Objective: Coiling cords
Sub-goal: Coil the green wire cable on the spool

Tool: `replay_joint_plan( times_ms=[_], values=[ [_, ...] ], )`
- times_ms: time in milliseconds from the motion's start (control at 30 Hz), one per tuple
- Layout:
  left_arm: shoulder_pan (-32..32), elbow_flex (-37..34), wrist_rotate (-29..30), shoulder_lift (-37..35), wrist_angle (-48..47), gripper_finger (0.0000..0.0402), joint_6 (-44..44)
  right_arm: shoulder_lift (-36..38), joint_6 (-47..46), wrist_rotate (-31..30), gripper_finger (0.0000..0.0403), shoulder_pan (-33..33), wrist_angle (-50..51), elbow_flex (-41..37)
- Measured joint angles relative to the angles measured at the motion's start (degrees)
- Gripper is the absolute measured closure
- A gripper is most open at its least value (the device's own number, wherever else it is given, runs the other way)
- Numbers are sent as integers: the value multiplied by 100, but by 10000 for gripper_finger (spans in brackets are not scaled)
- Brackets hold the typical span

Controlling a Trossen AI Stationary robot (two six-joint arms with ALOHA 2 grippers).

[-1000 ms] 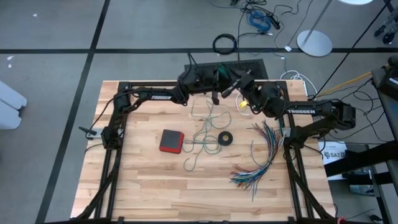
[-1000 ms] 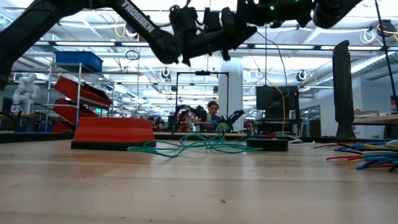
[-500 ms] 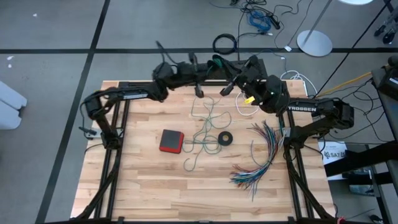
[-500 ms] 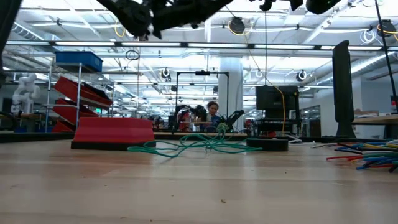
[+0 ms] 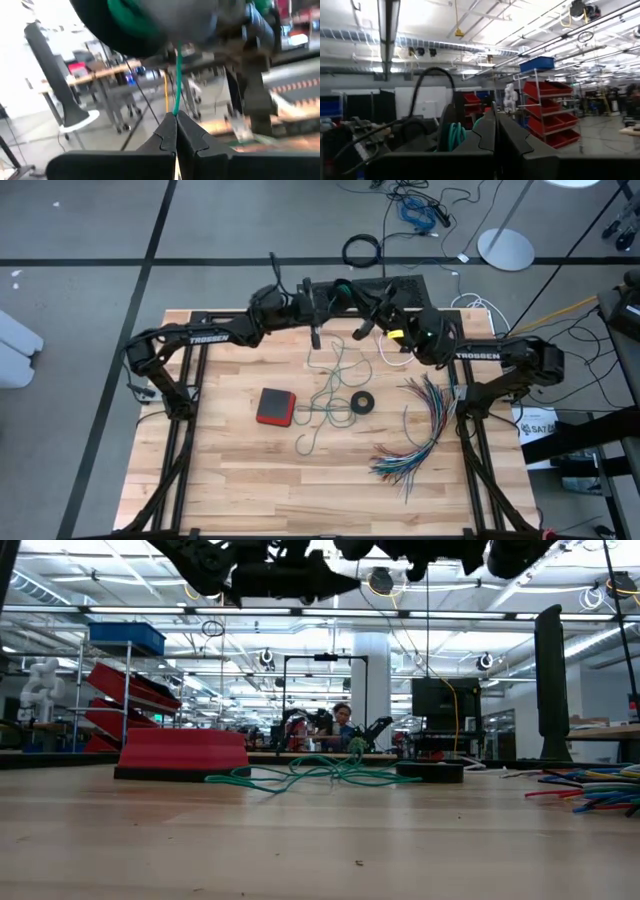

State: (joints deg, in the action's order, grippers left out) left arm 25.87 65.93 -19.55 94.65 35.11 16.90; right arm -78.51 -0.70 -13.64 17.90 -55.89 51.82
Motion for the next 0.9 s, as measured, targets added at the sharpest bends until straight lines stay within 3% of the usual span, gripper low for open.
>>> replay_joint_plan(
  times_ms=[133,333,500,600,900],
  values=[
    [54,-76,-318,-2,-302,401,193,-7,-189,32,403,6,-621,-441],
    [361,-613,-1098,0,415,394,15,-139,-665,18,403,76,-2028,-1375],
    [509,-887,-1169,18,219,371,-152,-522,-918,141,403,89,-3225,-1918],
    [573,-909,-1214,18,179,368,-268,-793,-921,161,403,89,-3245,-2052],
    [668,-909,-2211,106,-112,366,-766,-1011,-878,178,403,108,-3398,-2072]
  ],
)
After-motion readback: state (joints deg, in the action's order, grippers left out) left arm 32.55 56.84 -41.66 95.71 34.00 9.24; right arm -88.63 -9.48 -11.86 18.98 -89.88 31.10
